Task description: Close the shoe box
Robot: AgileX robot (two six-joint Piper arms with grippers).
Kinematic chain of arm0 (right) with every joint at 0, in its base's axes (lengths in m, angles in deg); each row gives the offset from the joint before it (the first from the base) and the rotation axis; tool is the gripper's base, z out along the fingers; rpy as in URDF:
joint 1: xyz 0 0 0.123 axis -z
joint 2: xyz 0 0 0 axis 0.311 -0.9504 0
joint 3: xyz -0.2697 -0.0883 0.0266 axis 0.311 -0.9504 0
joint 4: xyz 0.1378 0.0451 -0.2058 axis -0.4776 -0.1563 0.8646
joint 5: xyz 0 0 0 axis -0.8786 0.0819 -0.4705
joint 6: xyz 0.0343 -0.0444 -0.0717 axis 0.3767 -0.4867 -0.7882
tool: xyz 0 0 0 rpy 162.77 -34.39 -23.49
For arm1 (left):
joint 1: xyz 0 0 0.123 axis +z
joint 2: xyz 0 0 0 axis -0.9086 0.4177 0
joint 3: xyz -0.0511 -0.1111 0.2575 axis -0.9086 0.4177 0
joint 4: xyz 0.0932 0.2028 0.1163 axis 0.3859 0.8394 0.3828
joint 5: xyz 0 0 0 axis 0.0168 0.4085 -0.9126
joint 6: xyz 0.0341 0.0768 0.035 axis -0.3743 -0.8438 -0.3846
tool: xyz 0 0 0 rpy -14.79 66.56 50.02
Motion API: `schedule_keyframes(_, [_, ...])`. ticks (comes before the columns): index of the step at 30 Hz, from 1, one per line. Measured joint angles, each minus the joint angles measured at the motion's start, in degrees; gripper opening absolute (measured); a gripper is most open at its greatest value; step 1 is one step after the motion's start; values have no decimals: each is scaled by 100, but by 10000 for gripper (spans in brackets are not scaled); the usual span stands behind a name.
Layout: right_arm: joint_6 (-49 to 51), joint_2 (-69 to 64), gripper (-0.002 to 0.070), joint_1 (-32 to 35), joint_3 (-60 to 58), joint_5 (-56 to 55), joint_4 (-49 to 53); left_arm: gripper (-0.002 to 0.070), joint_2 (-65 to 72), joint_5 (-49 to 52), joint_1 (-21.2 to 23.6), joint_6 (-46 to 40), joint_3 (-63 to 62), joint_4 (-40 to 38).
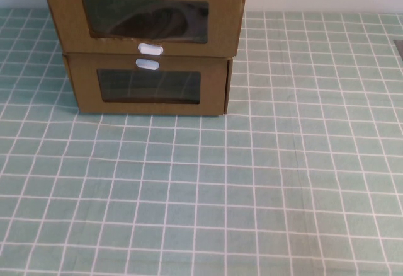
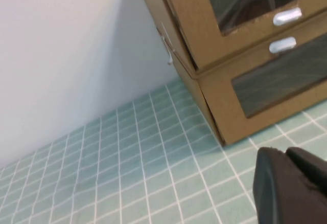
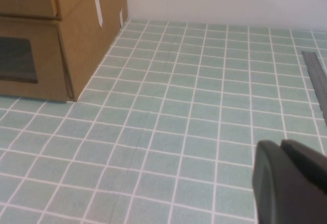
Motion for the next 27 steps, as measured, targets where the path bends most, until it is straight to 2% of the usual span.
schedule_keyframes(4, [0, 0, -15, 0, 0, 0, 0, -5, -122, -212, 0, 297, 330, 15])
schedule_keyframes(6, [0, 0, -15, 0, 0, 0, 0, -5, -224, -389, 0, 1093, 527, 113])
schedule_keyframes(9, [0, 0, -15, 0, 0, 0, 0, -5, -402, -635, 0, 2703, 901, 694])
schedule_keyframes(12, [0, 0, -15, 0, 0, -3, 0, -5, -566, -672, 0, 3567, 1303, 1172])
schedule_keyframes(19, [0, 0, -15, 0, 0, -3, 0, -5, -587, -642, -56, 3969, 1891, 1151])
schedule_keyframes(27, [0, 0, -15, 0, 0, -3, 0, -5, -587, -278, -623, 3969, 1931, 1125])
